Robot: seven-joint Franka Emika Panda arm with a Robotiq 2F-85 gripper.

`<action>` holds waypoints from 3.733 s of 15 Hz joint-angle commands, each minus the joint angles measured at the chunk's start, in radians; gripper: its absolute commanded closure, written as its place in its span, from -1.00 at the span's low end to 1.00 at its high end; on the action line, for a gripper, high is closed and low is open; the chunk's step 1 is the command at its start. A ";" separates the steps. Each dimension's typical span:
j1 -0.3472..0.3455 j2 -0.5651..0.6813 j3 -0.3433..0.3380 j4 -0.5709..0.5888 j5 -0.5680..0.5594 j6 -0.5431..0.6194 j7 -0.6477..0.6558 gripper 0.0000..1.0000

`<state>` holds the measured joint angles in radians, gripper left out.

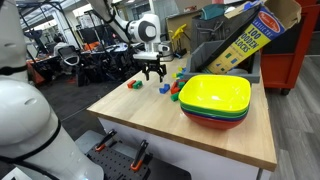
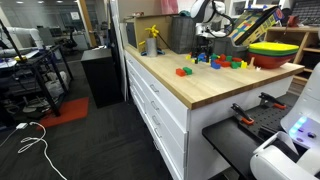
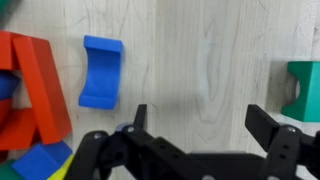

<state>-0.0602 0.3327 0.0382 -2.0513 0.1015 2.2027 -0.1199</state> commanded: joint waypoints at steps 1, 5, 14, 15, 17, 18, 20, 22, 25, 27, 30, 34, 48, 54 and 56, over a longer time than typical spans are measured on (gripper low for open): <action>-0.003 -0.065 -0.007 -0.034 0.017 0.035 -0.027 -1.00; -0.009 -0.084 -0.031 -0.034 0.003 0.047 -0.011 -1.00; -0.009 -0.045 -0.051 -0.047 0.001 0.056 0.002 -1.00; -0.007 -0.043 -0.051 -0.050 -0.002 0.057 0.004 -1.00; -0.005 -0.033 -0.050 -0.050 -0.006 0.059 0.005 -1.00; -0.005 -0.028 -0.050 -0.050 -0.006 0.058 0.005 -1.00; -0.003 -0.017 -0.049 -0.052 -0.007 0.059 0.007 -1.00; 0.000 -0.008 -0.046 -0.055 -0.005 0.059 0.009 -1.00; 0.004 -0.002 -0.040 -0.052 0.008 0.059 0.012 -1.00; 0.009 0.000 -0.035 -0.045 0.014 0.054 0.018 -1.00; 0.017 -0.005 -0.019 -0.045 0.027 0.053 0.020 -1.00; 0.023 -0.008 0.004 -0.047 0.063 0.052 0.008 -1.00; 0.028 -0.045 -0.084 -0.063 -0.068 0.096 0.106 -1.00; 0.064 -0.098 -0.099 -0.107 -0.215 0.081 0.253 -1.00; 0.069 -0.110 -0.094 -0.124 -0.229 0.079 0.281 -1.00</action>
<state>-0.0092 0.2840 -0.0465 -2.1152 -0.0968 2.2804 0.1092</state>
